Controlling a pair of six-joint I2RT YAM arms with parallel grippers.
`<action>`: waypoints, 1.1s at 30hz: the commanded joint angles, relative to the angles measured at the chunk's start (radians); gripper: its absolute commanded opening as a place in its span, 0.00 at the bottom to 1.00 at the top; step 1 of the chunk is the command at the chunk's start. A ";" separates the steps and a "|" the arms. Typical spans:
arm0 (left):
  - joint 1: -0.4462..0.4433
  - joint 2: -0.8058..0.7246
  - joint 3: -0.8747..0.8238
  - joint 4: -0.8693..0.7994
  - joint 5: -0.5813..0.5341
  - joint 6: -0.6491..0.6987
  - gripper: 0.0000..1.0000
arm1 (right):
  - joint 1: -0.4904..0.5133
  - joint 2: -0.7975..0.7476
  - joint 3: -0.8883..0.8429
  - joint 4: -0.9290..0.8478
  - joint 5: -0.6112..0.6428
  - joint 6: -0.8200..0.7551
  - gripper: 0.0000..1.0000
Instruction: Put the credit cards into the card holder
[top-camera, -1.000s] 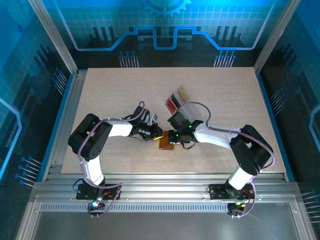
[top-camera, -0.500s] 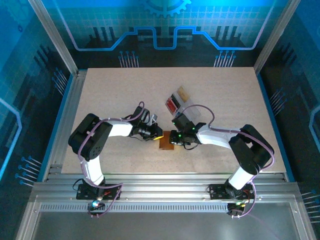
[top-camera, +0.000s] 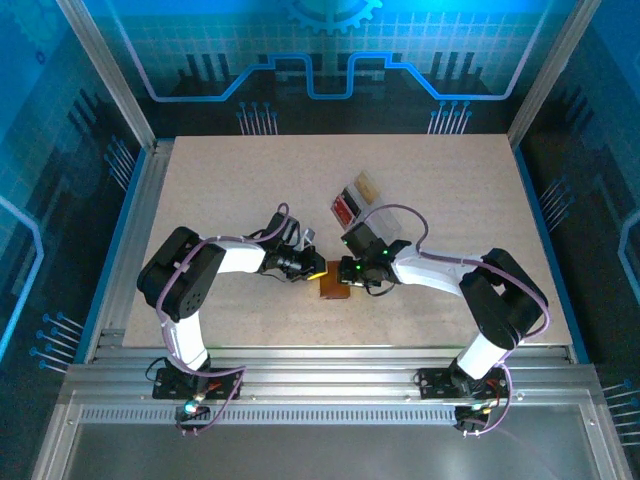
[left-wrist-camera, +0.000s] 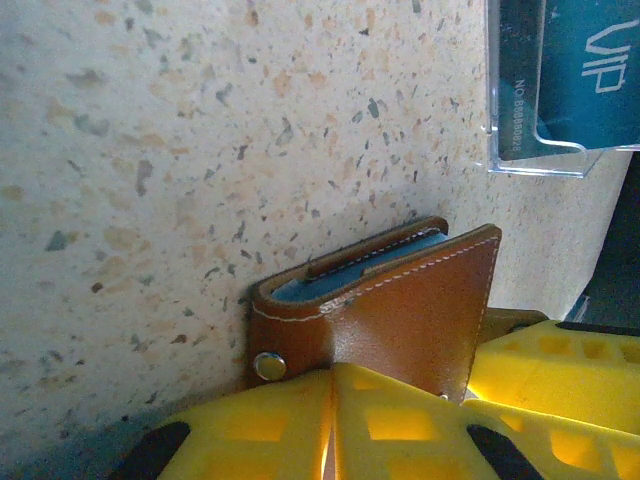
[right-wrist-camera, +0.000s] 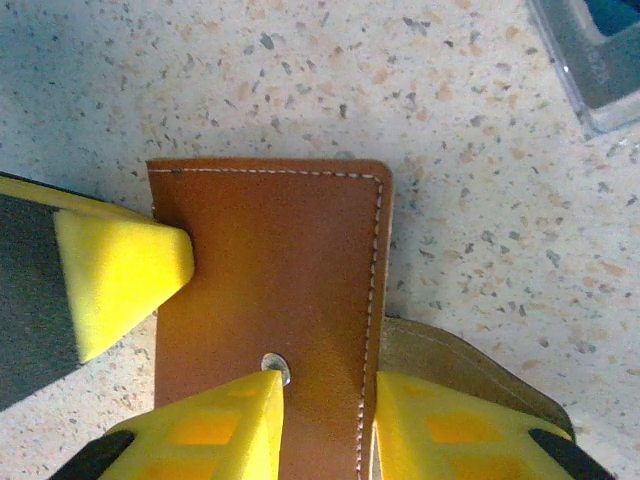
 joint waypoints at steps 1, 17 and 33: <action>-0.003 0.105 -0.044 -0.135 -0.167 -0.003 0.12 | 0.008 0.013 0.059 -0.005 0.049 0.011 0.32; -0.004 0.108 -0.044 -0.137 -0.170 -0.003 0.12 | -0.003 0.037 0.055 -0.034 0.061 0.024 0.38; -0.003 0.111 -0.042 -0.138 -0.174 -0.006 0.12 | -0.006 0.076 0.040 0.009 0.014 0.032 0.39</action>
